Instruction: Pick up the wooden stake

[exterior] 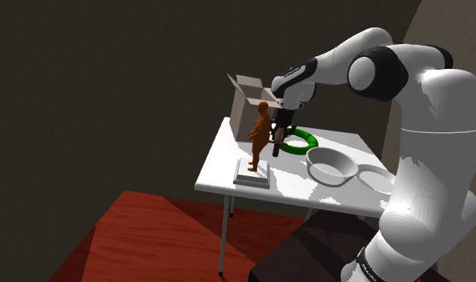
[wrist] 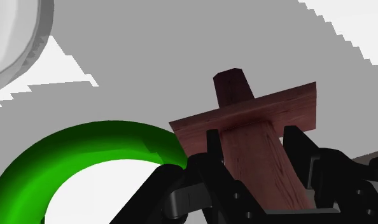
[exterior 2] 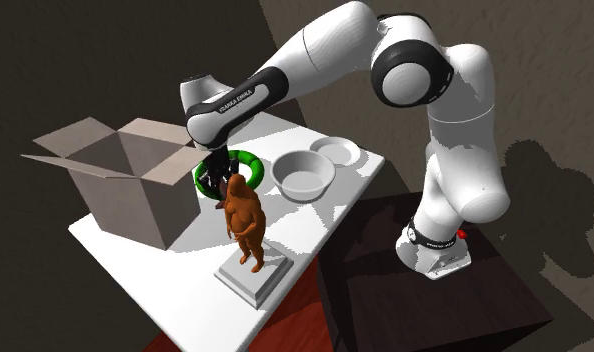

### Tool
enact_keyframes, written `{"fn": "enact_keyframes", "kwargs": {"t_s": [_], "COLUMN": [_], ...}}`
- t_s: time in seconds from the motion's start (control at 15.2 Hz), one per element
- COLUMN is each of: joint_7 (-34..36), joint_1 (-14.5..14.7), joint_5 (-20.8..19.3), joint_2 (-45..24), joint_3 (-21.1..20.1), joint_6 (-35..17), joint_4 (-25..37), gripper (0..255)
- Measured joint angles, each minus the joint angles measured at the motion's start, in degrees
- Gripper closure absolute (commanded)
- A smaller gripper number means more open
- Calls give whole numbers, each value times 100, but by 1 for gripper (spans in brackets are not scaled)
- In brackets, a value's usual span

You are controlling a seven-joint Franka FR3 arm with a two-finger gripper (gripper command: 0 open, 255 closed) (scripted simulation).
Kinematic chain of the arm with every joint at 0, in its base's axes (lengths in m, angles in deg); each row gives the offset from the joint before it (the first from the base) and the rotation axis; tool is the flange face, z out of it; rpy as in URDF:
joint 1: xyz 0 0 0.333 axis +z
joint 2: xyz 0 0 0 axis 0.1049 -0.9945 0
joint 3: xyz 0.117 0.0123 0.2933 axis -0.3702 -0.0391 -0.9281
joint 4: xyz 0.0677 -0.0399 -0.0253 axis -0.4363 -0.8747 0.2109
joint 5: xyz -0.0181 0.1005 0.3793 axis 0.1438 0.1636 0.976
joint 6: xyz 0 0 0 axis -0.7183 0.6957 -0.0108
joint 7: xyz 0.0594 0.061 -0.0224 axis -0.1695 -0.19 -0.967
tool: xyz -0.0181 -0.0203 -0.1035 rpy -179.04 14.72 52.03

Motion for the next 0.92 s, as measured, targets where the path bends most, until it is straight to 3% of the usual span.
{"fn": "enact_keyframes", "kwargs": {"t_s": [0.92], "joint_7": [143], "joint_1": [26], "joint_5": [-176], "joint_2": [413], "joint_3": [64], "joint_6": [717], "joint_4": [204], "gripper": [255]}}
